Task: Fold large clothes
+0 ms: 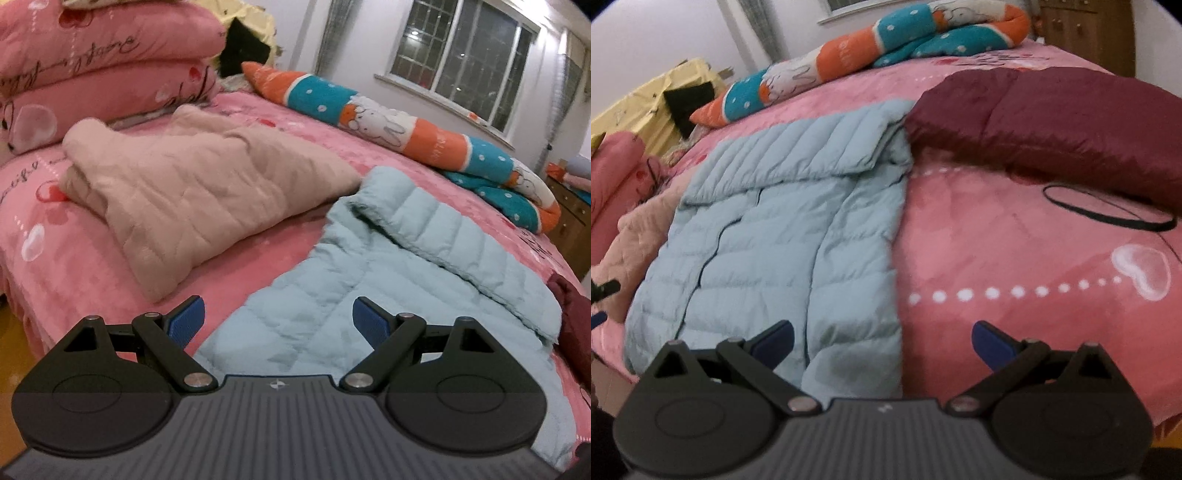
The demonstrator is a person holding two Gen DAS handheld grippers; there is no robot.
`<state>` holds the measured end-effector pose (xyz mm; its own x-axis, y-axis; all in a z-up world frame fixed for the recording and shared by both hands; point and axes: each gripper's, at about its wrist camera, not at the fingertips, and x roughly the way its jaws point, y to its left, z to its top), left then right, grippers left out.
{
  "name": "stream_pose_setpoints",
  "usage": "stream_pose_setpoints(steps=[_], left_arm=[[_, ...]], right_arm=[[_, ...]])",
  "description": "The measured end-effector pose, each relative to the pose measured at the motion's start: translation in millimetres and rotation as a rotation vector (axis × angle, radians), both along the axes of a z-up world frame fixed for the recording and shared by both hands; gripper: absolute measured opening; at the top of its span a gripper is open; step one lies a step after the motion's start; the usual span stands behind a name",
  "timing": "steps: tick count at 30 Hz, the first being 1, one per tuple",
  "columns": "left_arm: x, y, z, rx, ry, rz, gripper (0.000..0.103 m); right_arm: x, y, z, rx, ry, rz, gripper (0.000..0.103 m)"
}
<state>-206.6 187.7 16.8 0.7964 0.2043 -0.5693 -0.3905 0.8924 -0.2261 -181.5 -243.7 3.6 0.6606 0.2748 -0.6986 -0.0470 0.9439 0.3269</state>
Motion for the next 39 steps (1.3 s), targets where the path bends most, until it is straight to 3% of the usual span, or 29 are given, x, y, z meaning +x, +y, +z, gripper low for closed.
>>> stream_pose_setpoints(steps=[12, 22, 28, 30, 33, 35, 39], left_arm=[[5.1, 14.0, -9.9, -0.042, 0.046, 0.050, 0.103], [9.1, 7.5, -21.8, -0.050, 0.114, -0.004, 0.103], [6.0, -0.6, -23.4, -0.044, 0.134, -0.055, 0.103], [0.3, -2.6, -21.4, -0.047, 0.133, -0.073, 0.097], [-3.9, -6.6, -19.9, -0.056, 0.133, -0.108, 0.090], [-4.2, -9.7, -17.8, -0.061, 0.128, -0.142, 0.084], [-7.2, -19.9, -13.9, -0.046, 0.119, -0.231, 0.068]], right_arm=[[9.3, 9.2, -15.5, 0.074, 0.048, 0.082, 0.098], [12.1, 10.7, -21.8, 0.086, 0.060, 0.110, 0.098], [11.0, 19.4, -23.6, 0.069, 0.063, 0.168, 0.086], [10.5, 21.2, -24.5, 0.076, 0.066, 0.188, 0.081], [10.5, 23.9, -25.9, 0.099, 0.078, 0.213, 0.062], [10.9, 25.4, -27.4, 0.115, 0.089, 0.225, 0.056], [12.8, 27.1, -31.2, 0.153, 0.113, 0.239, 0.057]])
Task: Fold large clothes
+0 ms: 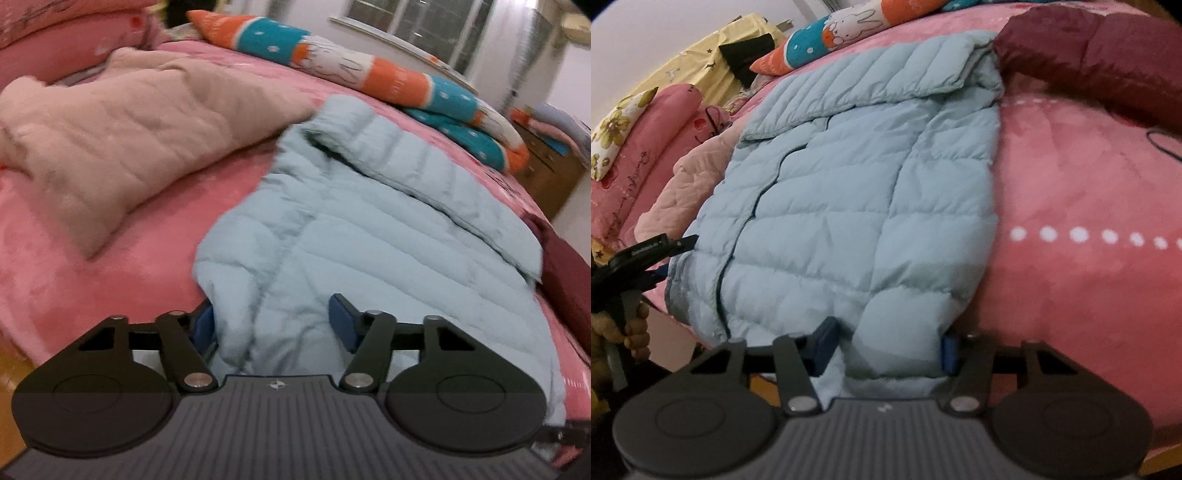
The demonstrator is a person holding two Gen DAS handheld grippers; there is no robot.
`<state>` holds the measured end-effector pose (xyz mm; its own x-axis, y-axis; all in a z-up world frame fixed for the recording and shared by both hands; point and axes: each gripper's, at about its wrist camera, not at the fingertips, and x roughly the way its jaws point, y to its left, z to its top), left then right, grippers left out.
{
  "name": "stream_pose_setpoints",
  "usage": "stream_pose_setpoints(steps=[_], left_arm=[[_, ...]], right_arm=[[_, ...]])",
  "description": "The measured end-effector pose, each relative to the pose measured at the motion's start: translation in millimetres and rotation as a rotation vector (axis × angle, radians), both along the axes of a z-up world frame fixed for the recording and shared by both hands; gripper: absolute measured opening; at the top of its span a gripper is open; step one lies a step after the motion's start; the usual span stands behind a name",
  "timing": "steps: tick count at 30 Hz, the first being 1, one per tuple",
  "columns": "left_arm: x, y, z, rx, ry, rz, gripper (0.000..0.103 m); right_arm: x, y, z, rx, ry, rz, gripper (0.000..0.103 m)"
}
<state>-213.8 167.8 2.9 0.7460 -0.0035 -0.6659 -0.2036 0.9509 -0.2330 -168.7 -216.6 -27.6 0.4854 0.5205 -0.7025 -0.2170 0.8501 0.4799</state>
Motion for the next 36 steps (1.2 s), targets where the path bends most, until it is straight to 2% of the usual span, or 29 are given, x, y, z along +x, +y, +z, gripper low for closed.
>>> stream_pose_setpoints(steps=[5, 7, 8, 9, 11, 13, 15, 18, 26, 30, 36], left_arm=[[0.3, -11.4, 2.0, 0.011, -0.012, -0.064, 0.054], [-0.3, -18.5, 3.1, 0.018, -0.023, -0.079, 0.046], [-0.3, -19.0, 2.9, 0.016, -0.027, -0.080, 0.044], [-1.0, -19.0, 3.0, 0.008, -0.030, -0.078, 0.038], [-0.8, -19.1, 5.6, -0.001, -0.034, -0.076, 0.029], [-2.5, -19.9, 8.9, -0.007, -0.047, -0.080, 0.015], [-2.9, -19.6, 12.1, -0.012, -0.060, -0.085, 0.009], [-6.6, -20.9, 19.6, -0.029, -0.082, -0.095, 0.006], [-28.0, -24.3, 49.4, -0.122, -0.192, -0.122, 0.003], [-45.2, -29.0, 63.3, -0.143, -0.240, -0.159, 0.002], [-77.2, -38.9, 86.0, -0.128, -0.305, -0.233, 0.002]], right_arm=[[0.6, 3.0, -0.2, 0.028, 0.005, 0.007, 0.069], [0.9, 4.4, 0.2, 0.026, 0.005, 0.006, 0.068], [1.3, 4.3, 0.6, 0.027, 0.005, 0.002, 0.063], [1.9, 3.6, 0.6, 0.031, 0.006, -0.003, 0.052], [3.8, 1.5, -0.4, 0.047, 0.018, -0.018, 0.040], [5.8, -1.5, -1.1, 0.081, 0.031, -0.033, 0.028], [6.2, -2.4, 0.7, 0.109, 0.033, -0.042, 0.016], [5.7, -4.3, 5.3, 0.171, 0.030, -0.048, 0.011], [-2.6, -23.4, 19.8, 0.459, 0.017, -0.062, 0.007], [-11.0, -24.7, 29.7, 0.538, -0.015, -0.033, 0.005], [-20.7, -30.1, 45.9, 0.687, -0.056, 0.000, 0.005]])
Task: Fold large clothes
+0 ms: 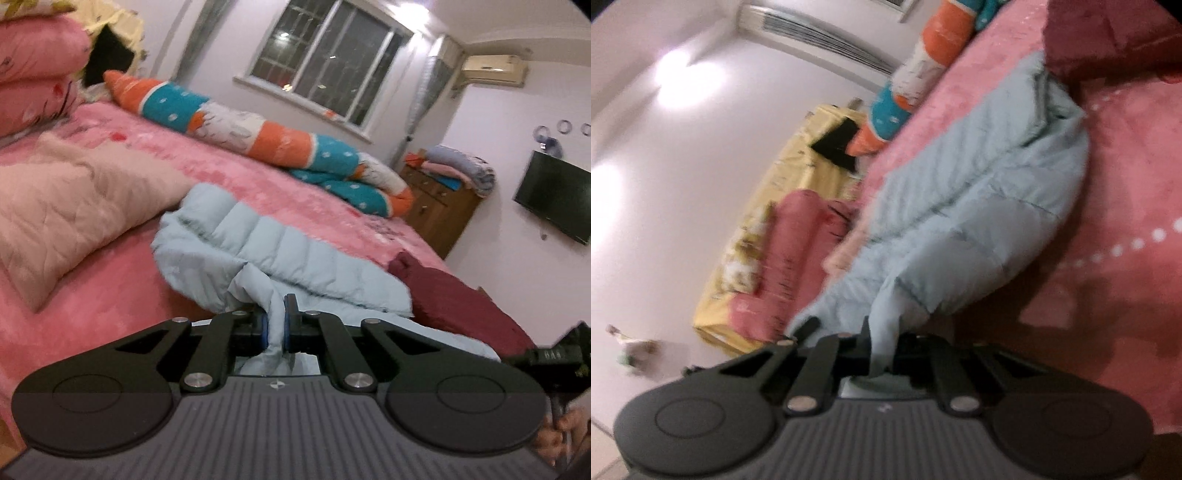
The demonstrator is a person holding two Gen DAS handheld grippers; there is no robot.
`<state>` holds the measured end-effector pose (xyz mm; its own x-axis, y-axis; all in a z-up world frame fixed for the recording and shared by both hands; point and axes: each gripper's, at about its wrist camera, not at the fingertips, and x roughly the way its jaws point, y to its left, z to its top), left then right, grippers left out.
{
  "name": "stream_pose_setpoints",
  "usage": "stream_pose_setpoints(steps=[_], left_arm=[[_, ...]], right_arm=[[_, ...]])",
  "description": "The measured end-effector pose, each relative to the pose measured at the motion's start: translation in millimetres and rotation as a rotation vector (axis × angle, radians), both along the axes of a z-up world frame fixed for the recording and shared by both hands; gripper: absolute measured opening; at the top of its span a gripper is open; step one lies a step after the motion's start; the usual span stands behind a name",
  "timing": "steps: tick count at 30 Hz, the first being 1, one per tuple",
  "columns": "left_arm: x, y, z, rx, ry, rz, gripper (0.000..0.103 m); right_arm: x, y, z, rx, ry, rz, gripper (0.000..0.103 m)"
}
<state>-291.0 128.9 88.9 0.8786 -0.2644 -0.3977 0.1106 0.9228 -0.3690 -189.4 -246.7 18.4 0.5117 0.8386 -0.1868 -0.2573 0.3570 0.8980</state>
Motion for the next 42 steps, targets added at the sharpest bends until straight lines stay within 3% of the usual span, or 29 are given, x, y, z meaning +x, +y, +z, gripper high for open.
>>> stream_pose_setpoints(steps=[5, 10, 17, 20, 25, 30, 37, 42], left_arm=[[-26.2, -7.5, 17.3, 0.008, -0.052, -0.056, 0.002], [-39.3, 0.4, 27.1, -0.035, -0.076, -0.055, 0.003], [-11.3, 7.9, 19.0, -0.123, -0.053, 0.010, 0.004], [4.8, 22.3, 13.7, -0.205, -0.026, 0.066, 0.004], [46.2, 34.4, 1.8, -0.264, 0.006, 0.129, 0.006], [96.7, 33.1, -9.5, -0.271, 0.033, 0.180, 0.006], [166.9, 33.2, -26.7, -0.251, 0.090, 0.228, 0.010], [200.0, 41.1, -38.1, -0.242, 0.132, 0.262, 0.019]], right_arm=[[-13.4, -9.7, 9.8, 0.101, -0.003, 0.016, 0.005], [-34.9, -33.8, 5.1, 0.278, 0.063, -0.028, 0.005], [-28.7, -61.9, -6.0, 0.466, 0.162, -0.171, 0.005], [-13.1, -69.5, -8.7, 0.469, 0.205, -0.237, 0.005], [28.6, -69.1, -9.5, 0.474, 0.258, -0.313, 0.006], [73.6, -58.2, -5.7, 0.448, 0.259, -0.361, 0.007], [118.8, -62.1, -29.9, 0.399, 0.303, -0.424, 0.011], [139.2, -64.2, -46.0, 0.368, 0.328, -0.458, 0.022]])
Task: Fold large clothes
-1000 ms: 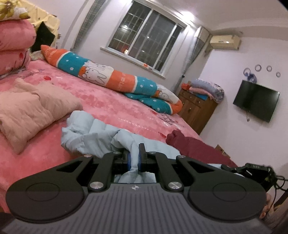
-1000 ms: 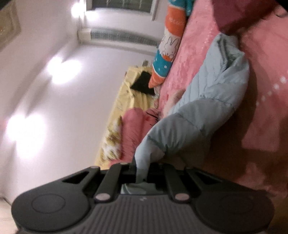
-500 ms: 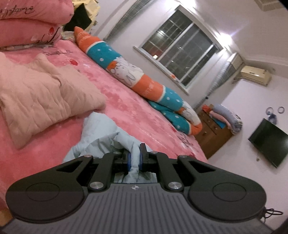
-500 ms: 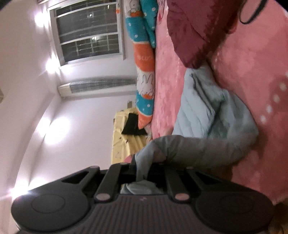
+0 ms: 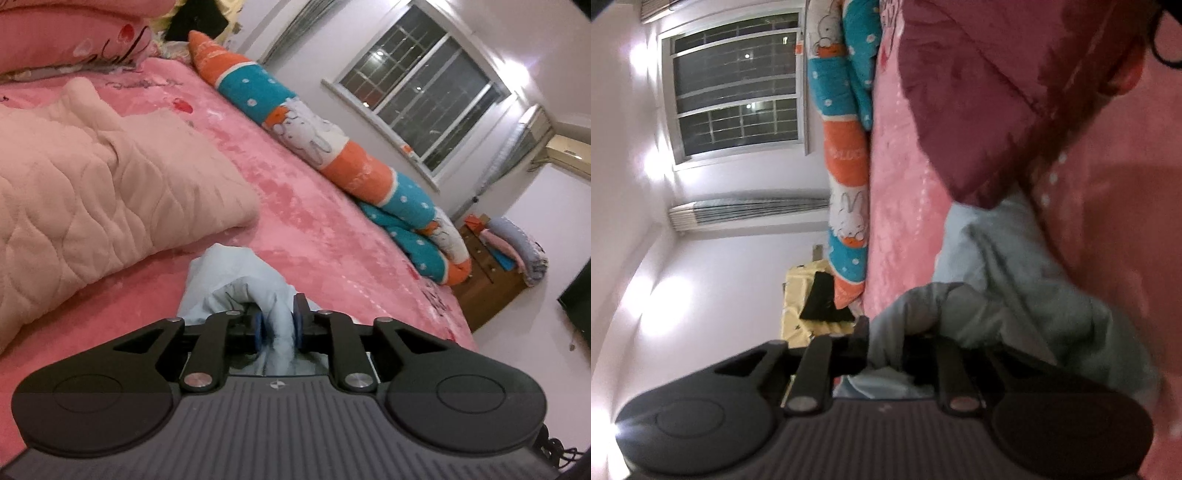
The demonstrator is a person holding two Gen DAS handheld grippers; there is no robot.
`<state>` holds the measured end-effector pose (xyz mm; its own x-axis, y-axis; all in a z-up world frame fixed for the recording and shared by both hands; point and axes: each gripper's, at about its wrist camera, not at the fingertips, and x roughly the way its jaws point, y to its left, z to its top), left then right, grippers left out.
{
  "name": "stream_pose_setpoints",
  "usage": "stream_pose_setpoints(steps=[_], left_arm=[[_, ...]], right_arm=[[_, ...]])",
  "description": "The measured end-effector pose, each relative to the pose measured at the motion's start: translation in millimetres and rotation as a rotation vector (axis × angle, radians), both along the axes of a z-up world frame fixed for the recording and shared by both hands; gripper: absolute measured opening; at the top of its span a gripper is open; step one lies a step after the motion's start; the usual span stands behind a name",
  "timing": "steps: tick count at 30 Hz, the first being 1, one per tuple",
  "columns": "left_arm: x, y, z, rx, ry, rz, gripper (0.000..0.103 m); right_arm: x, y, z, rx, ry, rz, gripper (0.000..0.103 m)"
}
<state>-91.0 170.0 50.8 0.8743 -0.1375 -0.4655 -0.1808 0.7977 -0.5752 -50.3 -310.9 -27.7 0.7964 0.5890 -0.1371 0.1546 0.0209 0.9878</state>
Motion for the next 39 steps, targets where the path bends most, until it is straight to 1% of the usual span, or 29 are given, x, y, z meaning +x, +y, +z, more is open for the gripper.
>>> stream_pose_setpoints(steps=[1, 3, 4, 5, 6, 7, 8, 10, 11, 14, 17, 19, 21, 22, 25, 27, 30, 32, 35, 37, 39], left_arm=[[3.4, 1.8, -0.5, -0.002, 0.003, 0.007, 0.021], [9.2, 3.2, 0.3, -0.002, 0.000, 0.021, 0.026], [9.8, 4.2, 1.9, -0.001, -0.002, 0.026, 0.030], [11.2, 6.1, 3.3, 0.000, -0.008, 0.033, 0.033], [10.9, 8.9, 4.6, 0.000, -0.015, 0.039, 0.039], [11.1, 10.0, 6.7, 0.005, -0.023, 0.048, 0.043], [9.7, 9.9, 9.2, 0.016, -0.031, 0.055, 0.044], [9.6, 9.8, 16.0, 0.054, -0.050, 0.074, 0.050], [9.2, 8.9, 19.0, 0.075, -0.060, 0.084, 0.052], [9.0, 7.3, 30.6, 0.135, -0.094, 0.106, 0.053], [2.5, 2.8, 43.0, 0.208, -0.117, 0.120, 0.053], [-1.6, -5.8, 49.8, 0.278, -0.127, 0.111, 0.055], [-4.6, -18.6, 54.6, 0.363, -0.123, 0.090, 0.055], [-6.0, -24.5, 54.8, 0.392, -0.127, 0.072, 0.056], [-9.4, -45.9, 52.7, 0.461, -0.137, 0.005, 0.058], [-8.3, -56.1, 48.8, 0.501, -0.134, -0.035, 0.058], [-3.1, -67.5, 38.9, 0.514, -0.121, -0.099, 0.058], [2.9, -75.4, 31.5, 0.535, -0.107, -0.141, 0.058], [9.9, -81.3, 20.7, 0.564, -0.081, -0.183, 0.058], [16.9, -81.7, 13.2, 0.574, -0.054, -0.191, 0.058], [25.1, -79.2, 7.7, 0.580, -0.031, -0.183, 0.058]], right_arm=[[2.5, -1.3, -1.5, -0.002, -0.002, -0.002, 0.026], [6.8, -3.1, -1.7, -0.002, -0.021, -0.011, 0.048], [9.2, -4.1, -0.4, -0.010, -0.029, -0.016, 0.051], [10.8, -5.3, 1.8, -0.025, -0.041, -0.020, 0.056], [12.6, -6.5, 4.8, -0.043, -0.055, -0.022, 0.060], [13.7, -6.8, 7.6, -0.059, -0.066, -0.023, 0.062], [15.9, -6.4, 10.4, -0.073, -0.078, -0.026, 0.065], [18.2, -6.7, 15.5, -0.091, -0.101, -0.032, 0.070], [18.2, -7.2, 18.6, -0.098, -0.115, -0.040, 0.074], [16.7, -10.7, 29.2, -0.125, -0.154, -0.066, 0.084], [14.9, -16.2, 38.5, -0.139, -0.184, -0.096, 0.087], [13.3, -19.4, 44.1, -0.153, -0.200, -0.118, 0.087], [12.1, -21.3, 49.9, -0.193, -0.222, -0.129, 0.088], [11.0, -20.9, 53.8, -0.225, -0.234, -0.131, 0.088], [8.8, -9.3, 72.5, -0.376, -0.287, -0.103, 0.088], [5.6, 8.1, 87.5, -0.533, -0.339, -0.057, 0.088], [-1.7, 42.7, 100.4, -0.771, -0.430, 0.031, 0.088], [-2.5, 66.5, 99.6, -0.890, -0.462, 0.094, 0.088], [-0.7, 97.2, 89.6, -1.020, -0.484, 0.196, 0.087], [2.2, 109.5, 80.6, -1.088, -0.467, 0.237, 0.085], [6.1, 120.0, 74.0, -1.130, -0.456, 0.269, 0.083]])
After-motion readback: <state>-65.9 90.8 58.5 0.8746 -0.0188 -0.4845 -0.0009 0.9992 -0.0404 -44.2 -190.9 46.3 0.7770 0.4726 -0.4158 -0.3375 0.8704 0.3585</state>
